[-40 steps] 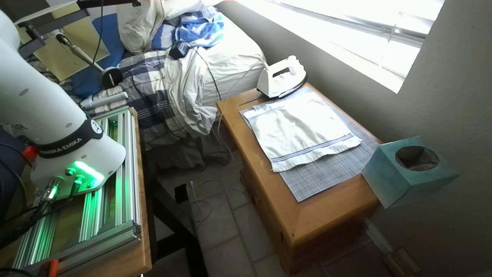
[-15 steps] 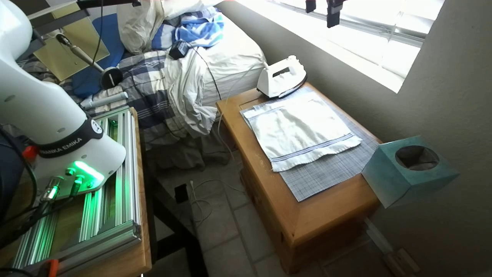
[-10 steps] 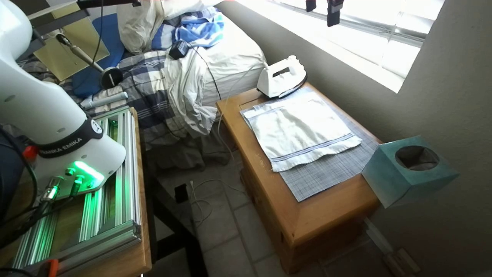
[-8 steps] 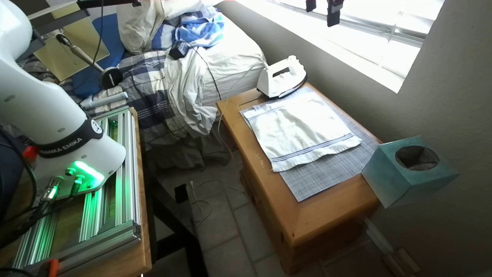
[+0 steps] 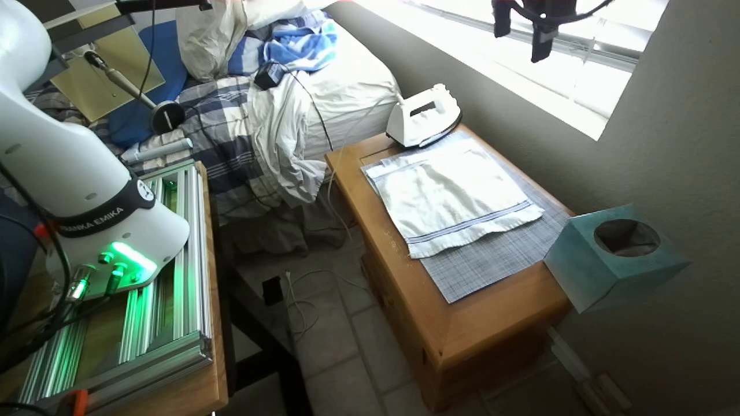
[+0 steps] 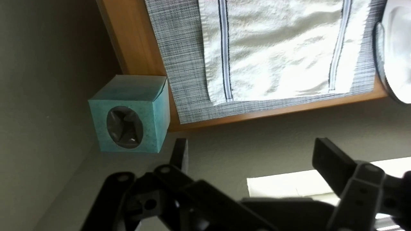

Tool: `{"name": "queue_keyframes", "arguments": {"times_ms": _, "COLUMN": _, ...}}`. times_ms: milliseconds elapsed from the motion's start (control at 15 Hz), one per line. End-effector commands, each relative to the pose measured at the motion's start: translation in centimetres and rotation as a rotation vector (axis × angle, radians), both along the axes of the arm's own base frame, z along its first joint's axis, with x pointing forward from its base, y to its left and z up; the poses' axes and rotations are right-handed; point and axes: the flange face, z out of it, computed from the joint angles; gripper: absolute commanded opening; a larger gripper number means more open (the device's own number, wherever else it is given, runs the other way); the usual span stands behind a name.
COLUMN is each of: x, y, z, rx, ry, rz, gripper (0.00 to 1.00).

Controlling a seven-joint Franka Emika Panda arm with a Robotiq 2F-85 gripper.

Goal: Put the tissue box on the bed.

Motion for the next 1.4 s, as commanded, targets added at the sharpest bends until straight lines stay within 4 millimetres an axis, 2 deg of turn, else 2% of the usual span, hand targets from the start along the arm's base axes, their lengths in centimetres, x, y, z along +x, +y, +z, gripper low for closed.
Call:
{"name": "queue_keyframes", "arguments": {"times_ms": 0, "x": 3.7, "y": -4.8, "z": -3.9, "rx": -0.031, "ry": -0.003, "rz": 0.044, "gripper": 1.00}}
{"name": "queue_keyframes", "arguments": {"times_ms": 267, "x": 5.7, "y": -9.6, "z": -9.7, "rx": -0.082, "ry": -0.020, "rz": 0.082, "gripper": 1.00}}
{"name": "queue_keyframes", "arguments": {"times_ms": 533, "x": 6.9, "y": -12.1, "z": -14.7, "rx": -0.115, "ry": -0.041, "rz": 0.087, "gripper": 1.00}}
{"name": "queue_keyframes", "arguments": {"times_ms": 733, "x": 8.1, "y": -12.4, "z": -17.2, "rx": -0.116, "ry": -0.073, "rz": 0.090, "gripper": 1.00}}
{"name": "queue_keyframes", "arguments": {"times_ms": 1000, "x": 9.4, "y": -12.3, "z": -19.5, "rx": -0.121, "ry": -0.104, "rz": 0.093, "gripper": 1.00}}
{"name": "queue_keyframes", "arguments": {"times_ms": 1333, "x": 9.7, "y": -12.5, "z": -22.4, "rx": -0.130, "ry": -0.123, "rz": 0.082, "gripper": 1.00}}
